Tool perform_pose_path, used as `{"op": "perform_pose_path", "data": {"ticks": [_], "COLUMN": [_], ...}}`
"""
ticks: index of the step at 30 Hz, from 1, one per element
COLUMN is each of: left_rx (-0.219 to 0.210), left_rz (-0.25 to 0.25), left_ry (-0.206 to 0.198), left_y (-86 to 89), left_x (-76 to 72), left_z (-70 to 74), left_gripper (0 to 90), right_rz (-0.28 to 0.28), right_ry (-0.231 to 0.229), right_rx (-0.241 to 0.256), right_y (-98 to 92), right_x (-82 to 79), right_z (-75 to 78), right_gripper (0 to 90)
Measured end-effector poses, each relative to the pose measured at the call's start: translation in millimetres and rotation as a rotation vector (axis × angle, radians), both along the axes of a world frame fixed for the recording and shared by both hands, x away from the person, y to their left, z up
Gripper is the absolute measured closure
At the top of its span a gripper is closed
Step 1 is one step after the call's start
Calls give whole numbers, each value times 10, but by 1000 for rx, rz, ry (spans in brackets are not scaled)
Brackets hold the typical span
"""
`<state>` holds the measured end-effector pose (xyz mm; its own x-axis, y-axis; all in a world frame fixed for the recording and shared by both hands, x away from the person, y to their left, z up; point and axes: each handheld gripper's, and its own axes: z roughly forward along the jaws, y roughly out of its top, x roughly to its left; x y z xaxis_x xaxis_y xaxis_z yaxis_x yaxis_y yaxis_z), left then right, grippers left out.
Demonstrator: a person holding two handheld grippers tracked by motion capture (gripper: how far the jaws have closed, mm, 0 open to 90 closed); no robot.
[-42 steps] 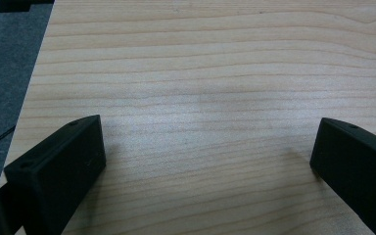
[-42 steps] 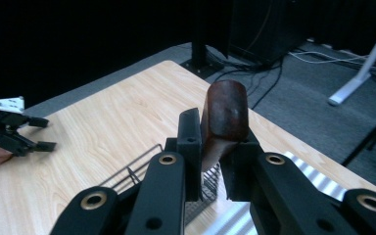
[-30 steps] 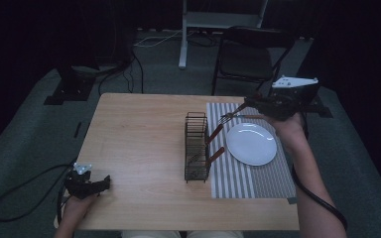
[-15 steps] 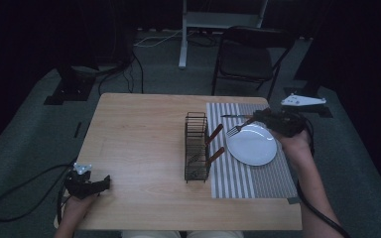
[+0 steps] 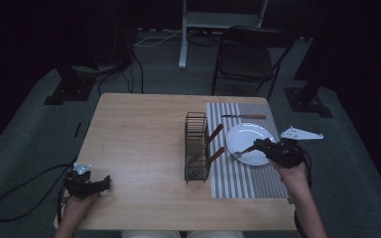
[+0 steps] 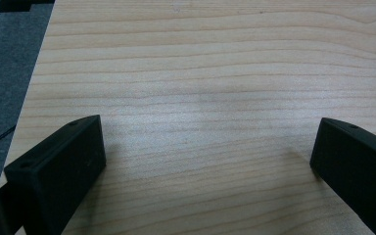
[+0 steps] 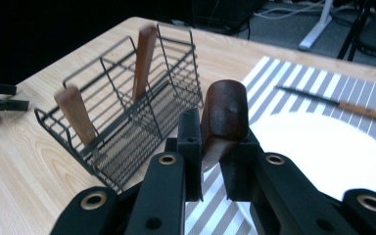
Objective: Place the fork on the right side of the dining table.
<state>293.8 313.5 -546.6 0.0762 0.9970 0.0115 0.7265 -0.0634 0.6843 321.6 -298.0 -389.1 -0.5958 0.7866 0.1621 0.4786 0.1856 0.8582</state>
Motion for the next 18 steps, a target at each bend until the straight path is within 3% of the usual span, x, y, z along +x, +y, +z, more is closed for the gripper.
{"op": "perform_pose_path", "data": {"ticks": [9, 18], "left_rx": [0, 0], "left_rz": [0, 0], "left_ry": [0, 0], "left_y": [0, 0], "left_x": [0, 0], "left_z": [0, 0], "left_gripper": [3, 3], "right_rz": [-45, -99], "right_ry": [47, 75], "right_rx": [27, 67], "right_y": [-18, -61], "right_x": [-180, -283], "right_z": [-320, -536], "right_gripper": [805, 805]}}
